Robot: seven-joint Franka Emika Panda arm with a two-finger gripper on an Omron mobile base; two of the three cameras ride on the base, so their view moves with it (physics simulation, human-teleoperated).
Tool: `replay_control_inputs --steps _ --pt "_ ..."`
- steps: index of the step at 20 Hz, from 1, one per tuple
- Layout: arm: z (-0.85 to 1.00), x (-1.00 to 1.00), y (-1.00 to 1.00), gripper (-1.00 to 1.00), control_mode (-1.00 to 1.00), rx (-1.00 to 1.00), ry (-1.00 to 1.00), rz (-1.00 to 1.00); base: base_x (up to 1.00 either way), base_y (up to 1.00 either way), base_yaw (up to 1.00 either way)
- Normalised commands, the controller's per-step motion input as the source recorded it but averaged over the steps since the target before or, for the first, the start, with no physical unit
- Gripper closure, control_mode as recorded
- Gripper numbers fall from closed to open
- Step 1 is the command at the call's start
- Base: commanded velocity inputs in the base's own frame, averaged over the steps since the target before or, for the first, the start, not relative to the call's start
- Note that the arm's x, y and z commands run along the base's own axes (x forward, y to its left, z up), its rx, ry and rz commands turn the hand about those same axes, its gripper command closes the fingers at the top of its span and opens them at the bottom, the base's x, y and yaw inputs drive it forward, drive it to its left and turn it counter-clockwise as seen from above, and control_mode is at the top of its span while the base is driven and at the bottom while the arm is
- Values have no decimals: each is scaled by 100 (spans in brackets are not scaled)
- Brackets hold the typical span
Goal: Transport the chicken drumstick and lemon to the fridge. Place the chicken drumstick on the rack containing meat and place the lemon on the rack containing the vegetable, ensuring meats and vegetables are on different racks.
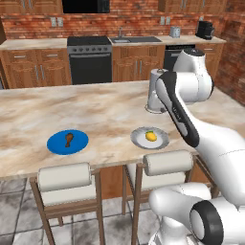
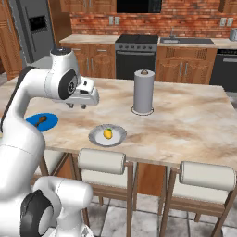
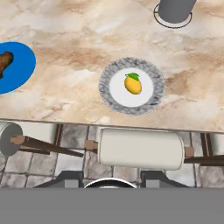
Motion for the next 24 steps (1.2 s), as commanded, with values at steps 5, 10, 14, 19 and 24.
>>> replay_control_inputs --steps 5,10,14,19,24 --pt "0 -50 0 -100 -100 0 -9 0 0 0 0" --pt "-6 -74 0 -100 -100 0 0 1 0 0 0" --pt "-13 -73 0 -100 -100 0 0 2 0 0 0" --pt "-16 -23 -1 -100 -100 0 4 2 0 0 0" --pt "-15 13 -6 -100 -100 0 7 0 0 0 0"
